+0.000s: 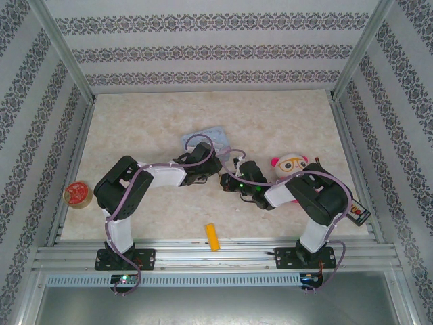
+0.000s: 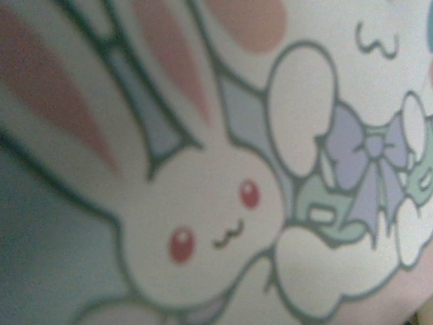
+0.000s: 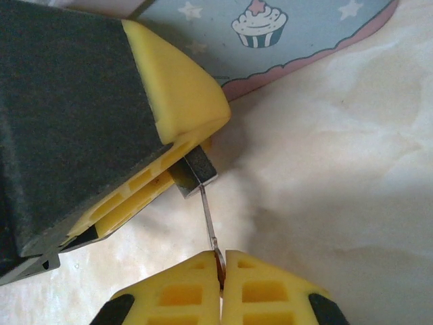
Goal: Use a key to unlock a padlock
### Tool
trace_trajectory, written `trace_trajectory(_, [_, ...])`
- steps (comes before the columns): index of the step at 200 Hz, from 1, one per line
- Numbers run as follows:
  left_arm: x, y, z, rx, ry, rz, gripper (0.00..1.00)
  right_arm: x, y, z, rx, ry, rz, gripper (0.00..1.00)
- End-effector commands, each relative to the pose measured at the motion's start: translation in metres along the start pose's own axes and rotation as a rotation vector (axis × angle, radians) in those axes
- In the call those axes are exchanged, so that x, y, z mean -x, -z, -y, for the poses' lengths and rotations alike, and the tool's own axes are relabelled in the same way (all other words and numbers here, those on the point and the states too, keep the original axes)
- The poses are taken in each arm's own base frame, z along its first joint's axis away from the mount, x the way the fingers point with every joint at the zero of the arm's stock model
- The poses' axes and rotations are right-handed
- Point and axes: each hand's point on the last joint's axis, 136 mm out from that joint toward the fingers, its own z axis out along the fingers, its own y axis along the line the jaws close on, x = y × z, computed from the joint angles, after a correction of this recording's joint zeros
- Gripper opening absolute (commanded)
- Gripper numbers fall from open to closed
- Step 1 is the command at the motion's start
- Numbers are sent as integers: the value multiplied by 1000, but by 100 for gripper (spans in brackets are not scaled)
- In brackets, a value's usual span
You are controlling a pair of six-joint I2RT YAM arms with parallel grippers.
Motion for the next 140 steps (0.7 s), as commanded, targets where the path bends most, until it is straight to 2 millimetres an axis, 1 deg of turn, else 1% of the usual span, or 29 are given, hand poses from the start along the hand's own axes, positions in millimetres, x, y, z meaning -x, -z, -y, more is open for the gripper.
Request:
trace_trajectory(1, [-4,5,12,-58,39,-39,0,3,-3,-4,5,-32,10,0])
trace_trajectory(24, [-6,8,15,-67,59,-58,0,0,2,0,-3,-46,13,0])
trace_trajectory(82, [-20,10,13,-57,87,-135,0,-8,19,7,-22,-52,22,0])
trace_trajectory(111, [-23,11,14,-55,85,-158,0,-11,22,4,-4,-43,4,0])
trace_trajectory(140, [-26,11,13,-52,88,-172,0,-10,24,-1,16,-21,2,0])
